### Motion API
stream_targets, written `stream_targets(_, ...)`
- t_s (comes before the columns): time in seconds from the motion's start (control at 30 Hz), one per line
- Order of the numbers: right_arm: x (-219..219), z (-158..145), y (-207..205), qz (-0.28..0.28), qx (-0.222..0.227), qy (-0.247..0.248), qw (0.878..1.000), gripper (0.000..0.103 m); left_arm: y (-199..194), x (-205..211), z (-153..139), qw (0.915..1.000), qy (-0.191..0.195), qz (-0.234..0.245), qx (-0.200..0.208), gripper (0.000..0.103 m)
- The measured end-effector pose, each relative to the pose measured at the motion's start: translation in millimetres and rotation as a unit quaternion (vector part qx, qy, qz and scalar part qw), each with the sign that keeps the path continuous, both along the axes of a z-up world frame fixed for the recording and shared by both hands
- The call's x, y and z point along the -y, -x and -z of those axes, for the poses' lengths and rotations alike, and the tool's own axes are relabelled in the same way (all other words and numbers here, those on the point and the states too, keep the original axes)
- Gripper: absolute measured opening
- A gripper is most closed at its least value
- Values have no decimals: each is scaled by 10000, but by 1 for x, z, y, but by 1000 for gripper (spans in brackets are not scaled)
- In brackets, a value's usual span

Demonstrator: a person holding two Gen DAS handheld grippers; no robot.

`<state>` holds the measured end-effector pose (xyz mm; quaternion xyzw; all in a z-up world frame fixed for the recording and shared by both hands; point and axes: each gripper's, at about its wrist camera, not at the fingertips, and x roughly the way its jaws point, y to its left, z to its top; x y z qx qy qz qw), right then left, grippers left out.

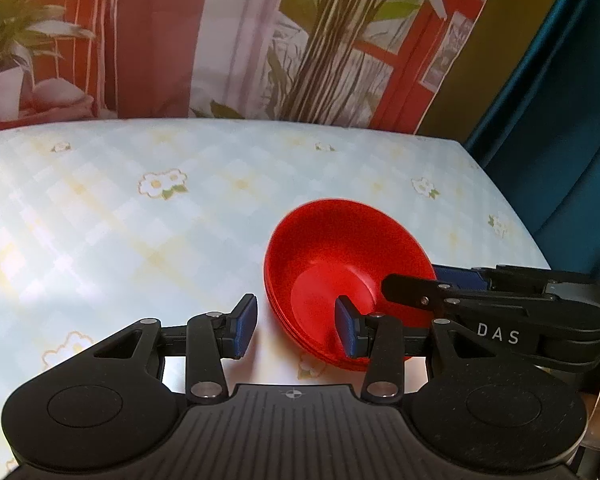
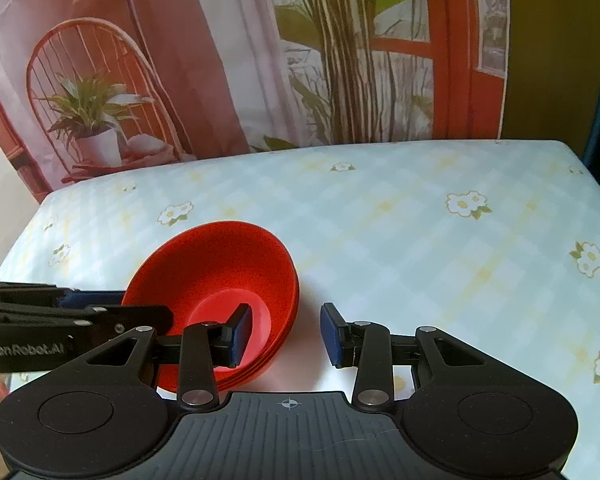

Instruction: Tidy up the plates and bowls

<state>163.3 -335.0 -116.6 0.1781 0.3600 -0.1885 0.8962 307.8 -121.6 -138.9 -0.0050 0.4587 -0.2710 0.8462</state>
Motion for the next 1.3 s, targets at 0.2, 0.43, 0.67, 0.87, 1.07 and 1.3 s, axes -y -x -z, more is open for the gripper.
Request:
stream_targets(0.2,-1,4,-4,-51,-21,-51,10000,35,0,1,5,10000,2,-18,-30,44)
stream_targets(0.43,-4,7,-5,-89,-26,-94,9999,32,1,1,8,10000,-14,-24,-52,38)
stream_targets(0.67,-8,8,-7,-116,-99,-51,9999,23,3,1,7,10000,-15,56,-36,29)
stream_targets(0.87,-8,6,-5,-159,-80,-66,9998,20,4,0,3,10000,-15,56,-2,29)
stream_targets(1.07,-12,-3,-2,-182,1,-104,9998,20,9,-8,-7,10000,12,11,84,29)
stream_targets(1.3,-25,-17,1,-245,72,-119,9996,20,18,-21,-24,9998,52,-35,173,29)
